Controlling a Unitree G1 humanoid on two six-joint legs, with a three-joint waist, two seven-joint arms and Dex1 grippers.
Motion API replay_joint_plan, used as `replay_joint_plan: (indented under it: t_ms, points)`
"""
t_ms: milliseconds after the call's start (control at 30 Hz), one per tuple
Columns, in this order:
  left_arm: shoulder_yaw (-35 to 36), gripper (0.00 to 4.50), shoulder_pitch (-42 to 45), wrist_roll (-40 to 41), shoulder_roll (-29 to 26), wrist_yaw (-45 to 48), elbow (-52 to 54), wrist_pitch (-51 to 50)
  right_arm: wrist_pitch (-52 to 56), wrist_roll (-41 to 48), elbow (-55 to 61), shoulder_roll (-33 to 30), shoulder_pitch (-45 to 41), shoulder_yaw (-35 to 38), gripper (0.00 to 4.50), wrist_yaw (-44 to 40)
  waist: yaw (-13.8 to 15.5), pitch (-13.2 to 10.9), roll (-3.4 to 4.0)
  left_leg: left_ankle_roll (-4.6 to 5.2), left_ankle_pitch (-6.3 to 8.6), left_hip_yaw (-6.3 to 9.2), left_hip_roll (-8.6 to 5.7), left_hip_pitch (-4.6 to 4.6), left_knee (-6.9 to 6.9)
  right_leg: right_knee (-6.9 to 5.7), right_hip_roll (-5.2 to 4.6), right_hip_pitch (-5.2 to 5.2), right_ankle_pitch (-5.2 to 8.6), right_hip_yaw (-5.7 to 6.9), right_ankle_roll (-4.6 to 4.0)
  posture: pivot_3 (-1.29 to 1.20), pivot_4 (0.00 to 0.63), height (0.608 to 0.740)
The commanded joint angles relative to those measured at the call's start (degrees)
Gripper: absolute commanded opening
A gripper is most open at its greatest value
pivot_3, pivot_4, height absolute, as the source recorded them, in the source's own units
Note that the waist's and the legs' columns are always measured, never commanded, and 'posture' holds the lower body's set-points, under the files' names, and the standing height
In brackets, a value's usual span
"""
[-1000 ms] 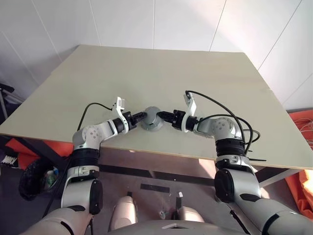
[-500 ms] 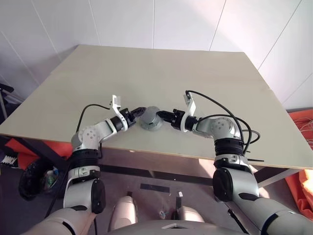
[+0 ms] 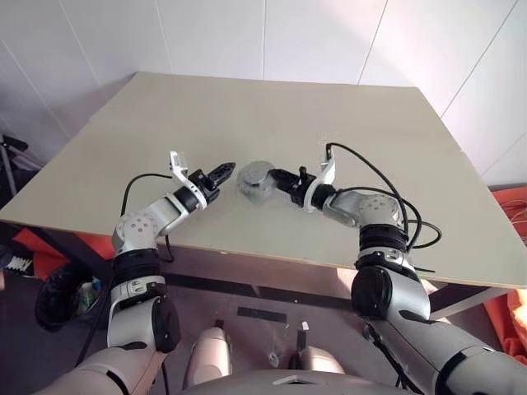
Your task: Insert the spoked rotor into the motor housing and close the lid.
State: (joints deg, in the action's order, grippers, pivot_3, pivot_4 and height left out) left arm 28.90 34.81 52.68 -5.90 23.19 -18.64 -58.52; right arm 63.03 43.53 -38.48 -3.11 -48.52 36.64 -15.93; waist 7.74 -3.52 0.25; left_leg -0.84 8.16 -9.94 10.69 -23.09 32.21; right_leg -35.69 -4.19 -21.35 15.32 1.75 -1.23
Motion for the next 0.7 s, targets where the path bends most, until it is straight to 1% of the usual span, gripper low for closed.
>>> replay_joint_plan:
  t_ms: [33,233,333,500,700]
  points:
    - [0.83,0.0,0.68,2.58,0.23,-0.15,1.6,1.04,-2.36,5.54,0.37,0.33,-3.21,3.94,1.18,1.17,0.03,0.0,0.0,0.01,0.01,0.01,0.0,0.0,0.0,0.0,0.0,0.0,0.0,0.01,0.01,0.0,0.0,0.74]
    - [4.77,0.0,1.56,6.71,1.35,-3.08,-0.13,1.48,-1.01,8.84,2.17,0.37,-3.34,4.94,1.18,2.46,0.03,0.0,0.0,0.03,0.02,0.01,0.0,-0.01,0.01,0.0,0.0,0.0,-0.01,0.03,0.02,0.0,0.0,0.74]
    - [6.11,0.0,1.78,9.12,1.79,-4.37,-0.72,0.9,1.16,12.2,4.44,0.76,-3.45,5.68,1.18,3.18,0.01,-0.01,-0.01,0.03,0.02,0.01,0.0,-0.01,0.01,0.0,0.0,0.0,-0.02,0.03,0.03,0.0,0.0,0.74]
    - [5.82,0.0,1.26,11.26,2.21,-6.05,-0.78,0.02,5.23,18.06,9.55,2.34,-3.31,5.89,1.18,4.92,0.42,-0.01,-0.01,0.03,0.02,0.01,0.0,-0.03,0.02,0.01,0.0,0.0,-0.03,0.03,0.06,0.0,0.0,0.74]
    - [4.9,0.0,0.74,13.07,3.04,-7.29,0.17,-0.58,5.18,19.02,12.01,3.07,-1.8,3.84,1.18,6.51,0.9,-0.01,-0.01,0.02,0.02,0.03,0.0,-0.01,0.06,0.0,0.0,0.03,-0.07,0.03,0.13,0.0,0.0,0.74]
